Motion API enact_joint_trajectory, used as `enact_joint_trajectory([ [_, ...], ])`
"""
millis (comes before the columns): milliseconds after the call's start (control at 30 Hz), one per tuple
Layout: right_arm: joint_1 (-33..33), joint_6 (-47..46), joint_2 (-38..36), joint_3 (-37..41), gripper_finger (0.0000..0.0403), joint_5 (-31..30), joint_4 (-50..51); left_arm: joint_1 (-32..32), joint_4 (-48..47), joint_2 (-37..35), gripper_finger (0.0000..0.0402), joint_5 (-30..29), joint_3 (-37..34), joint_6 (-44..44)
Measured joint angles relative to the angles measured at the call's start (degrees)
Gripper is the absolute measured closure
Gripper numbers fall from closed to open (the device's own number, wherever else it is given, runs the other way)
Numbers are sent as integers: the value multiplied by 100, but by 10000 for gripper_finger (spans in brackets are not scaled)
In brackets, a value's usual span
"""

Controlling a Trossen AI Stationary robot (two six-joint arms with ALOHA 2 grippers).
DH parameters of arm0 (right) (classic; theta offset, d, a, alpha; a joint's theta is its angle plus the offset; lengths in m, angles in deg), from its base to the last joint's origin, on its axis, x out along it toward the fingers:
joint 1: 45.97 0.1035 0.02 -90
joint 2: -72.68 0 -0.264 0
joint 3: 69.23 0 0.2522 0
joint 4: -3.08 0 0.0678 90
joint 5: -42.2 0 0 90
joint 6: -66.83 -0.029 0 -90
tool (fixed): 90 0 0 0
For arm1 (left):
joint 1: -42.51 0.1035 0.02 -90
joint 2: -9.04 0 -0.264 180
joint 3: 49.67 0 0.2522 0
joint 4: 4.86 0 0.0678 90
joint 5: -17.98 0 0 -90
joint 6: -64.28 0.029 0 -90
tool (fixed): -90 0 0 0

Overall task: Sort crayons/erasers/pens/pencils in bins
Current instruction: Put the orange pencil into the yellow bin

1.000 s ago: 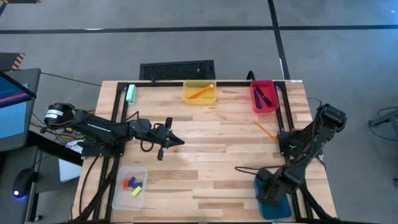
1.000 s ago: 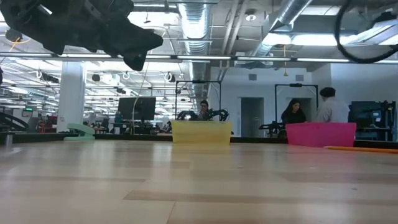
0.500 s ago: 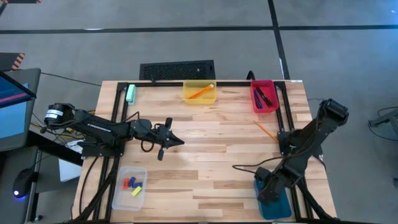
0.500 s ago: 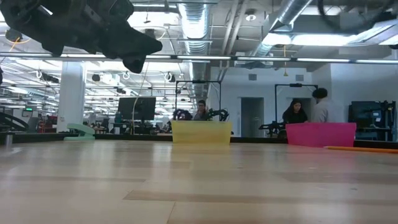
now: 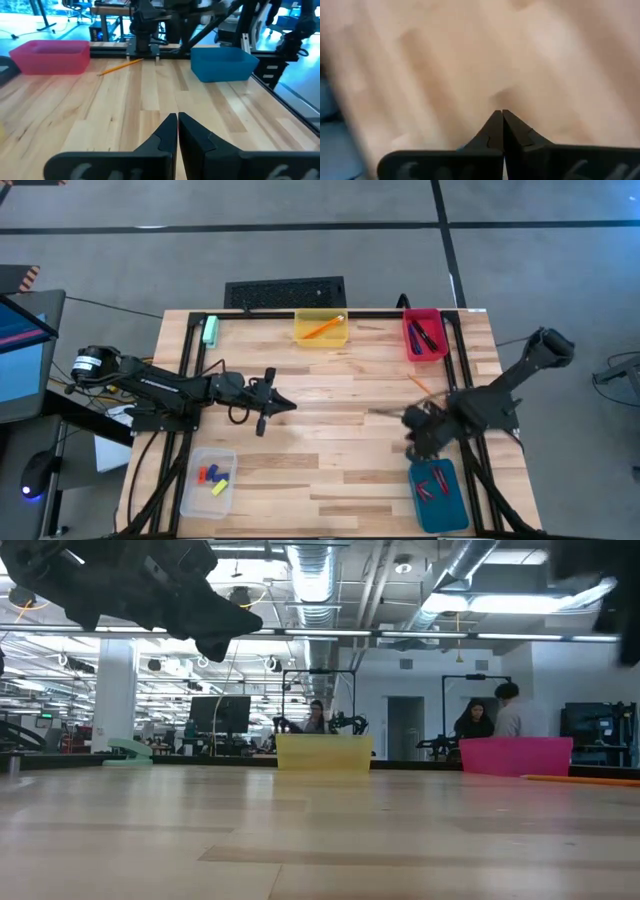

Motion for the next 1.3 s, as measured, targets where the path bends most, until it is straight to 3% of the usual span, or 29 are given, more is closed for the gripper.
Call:
enact_joint_trajectory([
  [333, -3133, 1705, -99, 896, 390, 26, 537, 0, 11, 0, 395, -118, 0, 8],
  [667, -5708, 3698, 487, 938, 278, 446, 504, 0, -83, 0, 395, -118, 0, 8],
  [900, -6511, 4772, 1084, 936, 242, 713, 119, 0, -158, 0, 395, -116, 0, 6],
  [1300, -7016, 4993, 1990, 901, 279, 976, 5, 0, -264, 0, 395, -92, 0, 26],
])
